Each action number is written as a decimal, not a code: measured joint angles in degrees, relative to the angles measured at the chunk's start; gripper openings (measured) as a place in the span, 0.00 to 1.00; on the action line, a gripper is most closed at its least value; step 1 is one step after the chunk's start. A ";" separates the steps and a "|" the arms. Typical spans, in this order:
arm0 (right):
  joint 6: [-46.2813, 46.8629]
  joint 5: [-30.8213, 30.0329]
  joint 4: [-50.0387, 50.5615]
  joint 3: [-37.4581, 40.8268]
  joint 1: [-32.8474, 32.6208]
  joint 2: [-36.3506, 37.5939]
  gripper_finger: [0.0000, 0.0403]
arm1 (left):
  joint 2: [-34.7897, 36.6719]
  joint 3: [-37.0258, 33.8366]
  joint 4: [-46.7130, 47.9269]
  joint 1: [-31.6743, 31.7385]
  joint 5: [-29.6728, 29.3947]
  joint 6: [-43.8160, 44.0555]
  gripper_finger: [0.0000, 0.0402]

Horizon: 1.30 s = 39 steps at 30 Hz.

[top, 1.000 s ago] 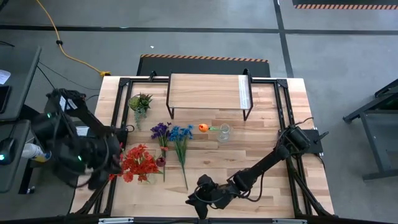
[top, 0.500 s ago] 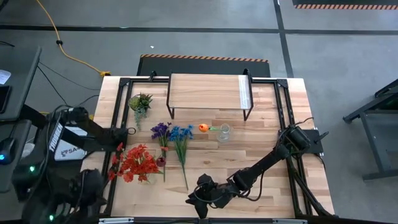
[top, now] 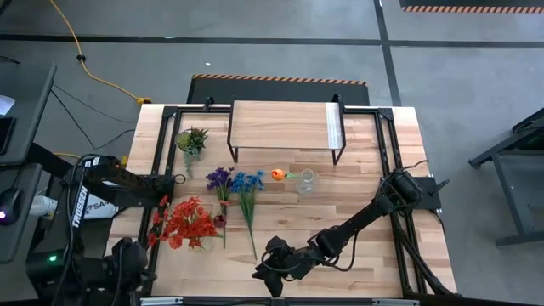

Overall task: Pick and place flowers into a vace then onto a shelf
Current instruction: Move the bottom transparent vase to the bottom center of the table

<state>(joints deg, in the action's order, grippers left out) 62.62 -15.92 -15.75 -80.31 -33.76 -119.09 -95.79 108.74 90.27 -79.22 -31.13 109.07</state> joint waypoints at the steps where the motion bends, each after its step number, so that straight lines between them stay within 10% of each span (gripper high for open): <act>1: -0.09 0.00 0.01 0.00 0.00 0.00 0.28 | 0.00 -0.46 -0.10 0.02 -0.98 -0.94 0.10; 16: -0.39 0.23 0.00 0.00 -0.02 0.00 0.28 | -1.31 -1.45 -0.43 10.35 0.02 -14.08 0.10; 39: -3.60 0.48 0.51 0.01 0.02 0.00 0.28 | -7.60 -1.32 -1.60 9.53 -2.06 -9.79 0.10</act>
<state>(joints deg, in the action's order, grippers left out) 59.03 -15.44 -15.24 -80.30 -33.74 -119.09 -103.39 107.42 88.67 -69.69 -33.19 99.29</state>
